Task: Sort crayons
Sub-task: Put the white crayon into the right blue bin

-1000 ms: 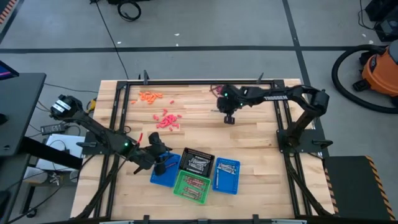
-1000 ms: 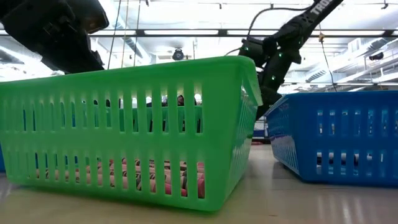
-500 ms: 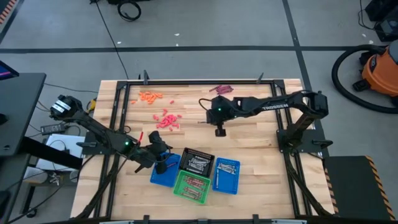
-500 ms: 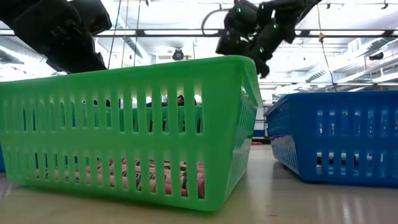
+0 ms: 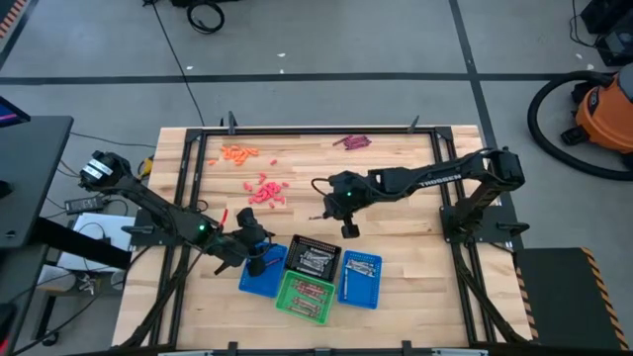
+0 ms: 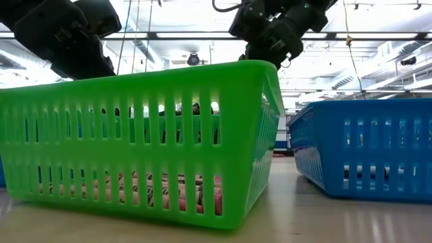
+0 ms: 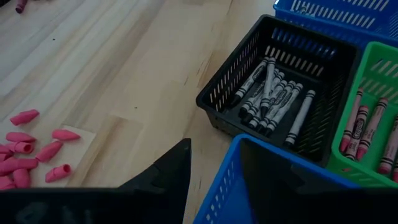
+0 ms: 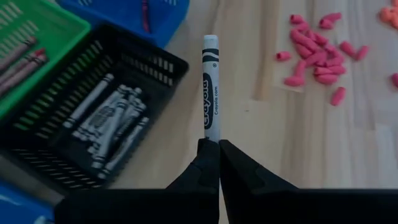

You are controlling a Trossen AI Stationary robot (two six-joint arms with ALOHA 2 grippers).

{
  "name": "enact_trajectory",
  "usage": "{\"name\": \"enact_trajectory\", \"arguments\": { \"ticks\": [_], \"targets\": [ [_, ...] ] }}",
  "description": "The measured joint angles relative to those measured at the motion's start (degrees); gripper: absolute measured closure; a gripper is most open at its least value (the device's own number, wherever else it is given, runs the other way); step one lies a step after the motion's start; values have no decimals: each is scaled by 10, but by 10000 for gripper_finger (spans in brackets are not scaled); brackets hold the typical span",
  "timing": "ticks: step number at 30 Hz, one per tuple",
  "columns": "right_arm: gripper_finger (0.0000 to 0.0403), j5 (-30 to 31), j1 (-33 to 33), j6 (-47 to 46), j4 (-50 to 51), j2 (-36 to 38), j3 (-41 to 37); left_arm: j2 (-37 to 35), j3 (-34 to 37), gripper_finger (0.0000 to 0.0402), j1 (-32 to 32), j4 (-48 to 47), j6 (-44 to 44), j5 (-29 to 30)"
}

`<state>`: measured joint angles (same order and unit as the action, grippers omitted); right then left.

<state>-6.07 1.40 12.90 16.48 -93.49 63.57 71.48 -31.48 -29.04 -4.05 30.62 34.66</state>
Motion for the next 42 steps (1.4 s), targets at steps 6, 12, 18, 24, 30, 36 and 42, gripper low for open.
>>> {"name": "enact_trajectory", "arguments": {
  "ticks": [6, 12, 18, 24, 30, 36, 42],
  "targets": [
    [391, -41, -24, -52, 47, 0, 0, 0, 0, 253, 0, 0, 0, 0],
    [391, -59, -52, -106, 122, 14, 0, 0, 0, 253, 0, 0, -12, 0],
    [391, -142, -80, -201, 181, 19, 0, 0, 0, 253, 0, 0, -15, 0],
    [391, -132, -122, -238, 211, 12, -8, 0, 0, 253, 0, 1, -18, 0],
    [391, -113, -168, -278, 209, 10, -7, 0, 0, 253, 0, 2, -18, 0],
    [391, -55, -196, -315, 216, 5, -22, 0, 0, 253, 0, 2, -17, 0],
    [380, -40, -197, -364, 188, 5, -50, 0, 0, 253, 0, 4, -17, 0]
  ]
}}
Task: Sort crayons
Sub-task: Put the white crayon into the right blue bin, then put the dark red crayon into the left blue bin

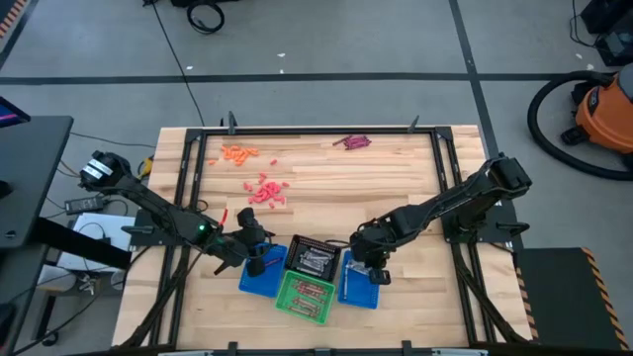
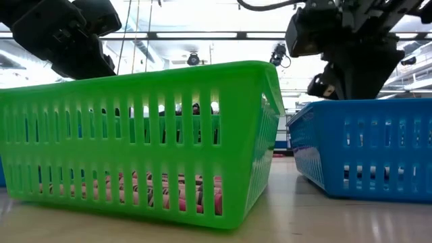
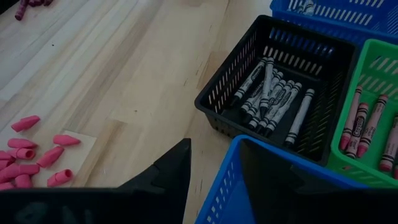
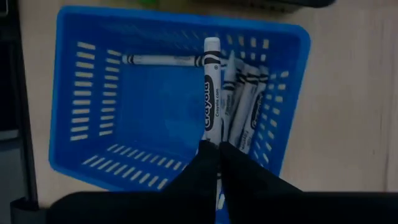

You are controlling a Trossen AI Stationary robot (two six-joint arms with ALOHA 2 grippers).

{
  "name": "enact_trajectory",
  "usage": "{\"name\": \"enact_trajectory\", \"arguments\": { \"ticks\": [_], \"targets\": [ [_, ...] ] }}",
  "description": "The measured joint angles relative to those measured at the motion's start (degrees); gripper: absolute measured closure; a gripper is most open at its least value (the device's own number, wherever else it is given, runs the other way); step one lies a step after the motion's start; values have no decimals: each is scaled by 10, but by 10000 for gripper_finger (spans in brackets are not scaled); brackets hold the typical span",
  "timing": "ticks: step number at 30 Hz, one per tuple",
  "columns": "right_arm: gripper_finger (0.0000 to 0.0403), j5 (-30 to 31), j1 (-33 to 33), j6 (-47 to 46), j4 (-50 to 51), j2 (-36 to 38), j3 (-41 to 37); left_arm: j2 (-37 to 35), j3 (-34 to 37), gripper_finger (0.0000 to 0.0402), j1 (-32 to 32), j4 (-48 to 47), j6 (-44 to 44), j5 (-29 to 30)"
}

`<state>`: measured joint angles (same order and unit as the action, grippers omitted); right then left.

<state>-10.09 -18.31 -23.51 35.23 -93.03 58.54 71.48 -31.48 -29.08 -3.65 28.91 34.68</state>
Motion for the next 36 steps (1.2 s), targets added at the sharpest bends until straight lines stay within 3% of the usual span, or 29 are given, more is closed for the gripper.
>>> {"name": "enact_trajectory", "arguments": {
  "ticks": [11, 20, 31, 36],
  "targets": [
    [339, 0, 1, -5, -9, 0, -5, 0, 0, 253, 0, 0, 0, 0],
    [335, -6, 25, 9, 22, 11, 2, 0, 0, 253, 0, 0, 0, 0],
    [336, 181, 76, 134, 33, 42, 12, 0, 0, 253, 0, -2, 0, 0],
    [336, 245, 128, 228, -32, 41, -26, 0, 0, 253, 0, -2, -10, 0]
  ]
}}
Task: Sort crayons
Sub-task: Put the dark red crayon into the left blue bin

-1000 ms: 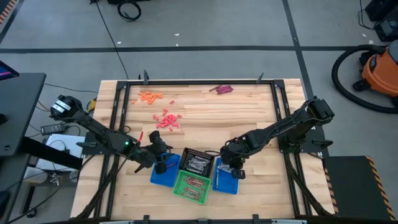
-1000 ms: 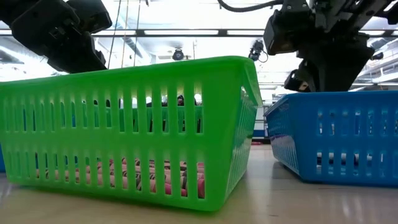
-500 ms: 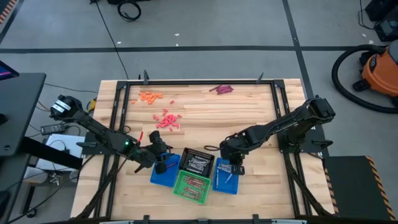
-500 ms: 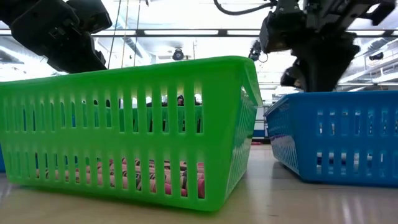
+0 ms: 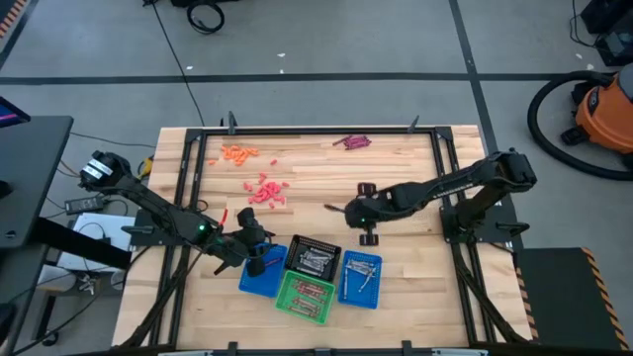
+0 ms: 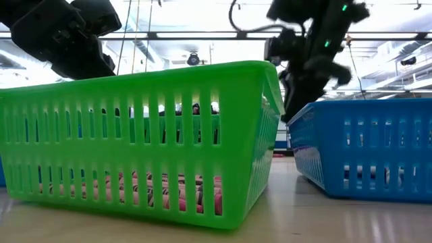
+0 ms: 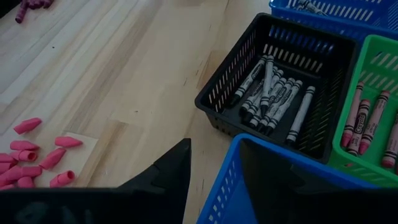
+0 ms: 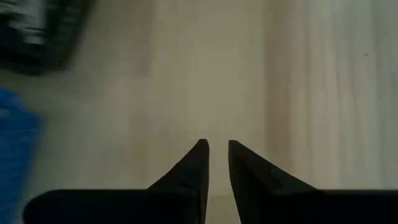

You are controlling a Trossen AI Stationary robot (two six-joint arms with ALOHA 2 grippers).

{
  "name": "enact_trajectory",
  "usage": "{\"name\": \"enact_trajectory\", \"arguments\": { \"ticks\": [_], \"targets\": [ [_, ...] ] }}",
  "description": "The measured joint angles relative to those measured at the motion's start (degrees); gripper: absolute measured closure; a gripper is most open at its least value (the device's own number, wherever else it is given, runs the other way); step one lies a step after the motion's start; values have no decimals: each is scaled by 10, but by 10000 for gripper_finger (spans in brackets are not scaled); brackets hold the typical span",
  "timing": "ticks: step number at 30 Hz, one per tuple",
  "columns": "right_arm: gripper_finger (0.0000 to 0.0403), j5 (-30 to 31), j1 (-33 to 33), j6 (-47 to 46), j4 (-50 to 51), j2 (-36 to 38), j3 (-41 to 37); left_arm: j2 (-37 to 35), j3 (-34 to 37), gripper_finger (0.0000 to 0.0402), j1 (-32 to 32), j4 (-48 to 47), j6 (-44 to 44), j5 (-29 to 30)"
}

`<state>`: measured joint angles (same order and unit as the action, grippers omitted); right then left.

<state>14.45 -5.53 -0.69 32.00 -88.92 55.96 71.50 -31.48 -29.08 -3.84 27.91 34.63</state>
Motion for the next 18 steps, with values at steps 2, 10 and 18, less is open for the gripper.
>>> {"name": "enact_trajectory", "arguments": {
  "ticks": [2, 10, 18],
  "targets": [
    [336, -5, 32, 32, -31, 0, -17, 0, 0, 253, 0, 0, -1, 0],
    [336, -64, 184, 125, -113, 0, -58, 0, 0, 253, 0, 0, -9, 0],
    [327, -120, 330, 187, -168, 0, -59, 0, 0, 253, 0, 0, -18, 2]
  ]
}}
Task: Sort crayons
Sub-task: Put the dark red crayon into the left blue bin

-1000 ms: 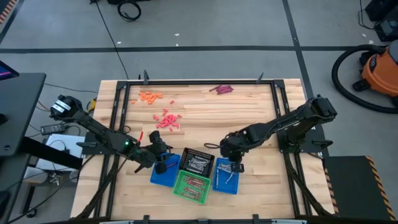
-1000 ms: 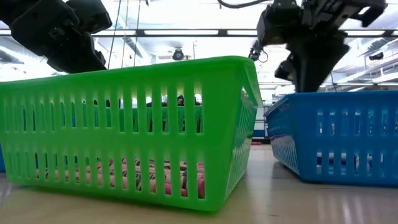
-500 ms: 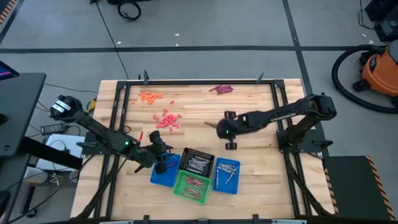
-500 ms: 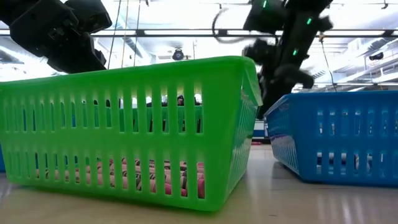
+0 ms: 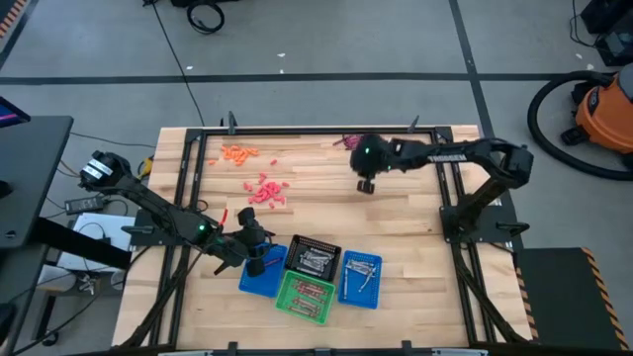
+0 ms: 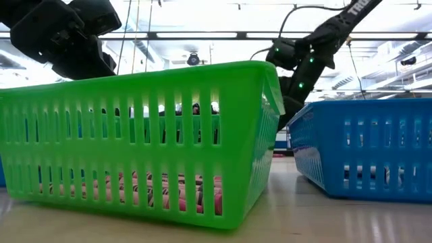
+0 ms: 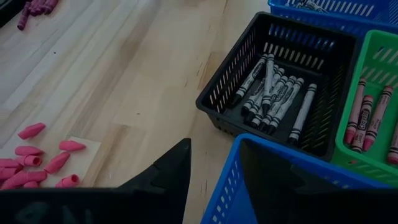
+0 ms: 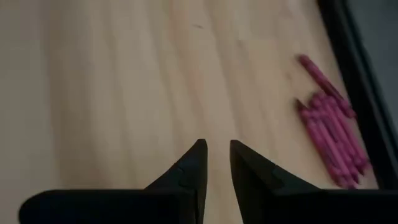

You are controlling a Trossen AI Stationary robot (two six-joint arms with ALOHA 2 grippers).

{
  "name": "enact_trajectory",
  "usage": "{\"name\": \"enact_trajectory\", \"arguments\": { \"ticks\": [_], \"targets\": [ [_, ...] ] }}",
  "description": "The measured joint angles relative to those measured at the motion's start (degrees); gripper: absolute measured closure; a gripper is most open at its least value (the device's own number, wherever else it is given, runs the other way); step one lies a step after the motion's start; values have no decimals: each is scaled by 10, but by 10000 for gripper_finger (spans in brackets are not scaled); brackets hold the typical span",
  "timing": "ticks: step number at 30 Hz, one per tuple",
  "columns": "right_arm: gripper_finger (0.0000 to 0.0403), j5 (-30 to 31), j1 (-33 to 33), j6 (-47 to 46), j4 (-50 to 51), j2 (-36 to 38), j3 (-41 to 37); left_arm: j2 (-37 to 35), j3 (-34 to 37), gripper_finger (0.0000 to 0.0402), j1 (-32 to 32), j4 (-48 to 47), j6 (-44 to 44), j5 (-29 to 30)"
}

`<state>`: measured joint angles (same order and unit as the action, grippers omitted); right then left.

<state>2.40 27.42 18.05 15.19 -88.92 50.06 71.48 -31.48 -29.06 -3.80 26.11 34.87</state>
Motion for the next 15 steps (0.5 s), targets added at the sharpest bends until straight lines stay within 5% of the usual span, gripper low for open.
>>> {"name": "enact_trajectory", "arguments": {
  "ticks": [8, 15],
  "targets": [
    [286, -55, 97, 23, -11, -10, 5, 0, 0, 253, 0, 1, -28, 8],
    [272, -57, 128, 46, -10, -101, 79, 0, 0, 253, 6, 2, -31, 13]
  ]
}}
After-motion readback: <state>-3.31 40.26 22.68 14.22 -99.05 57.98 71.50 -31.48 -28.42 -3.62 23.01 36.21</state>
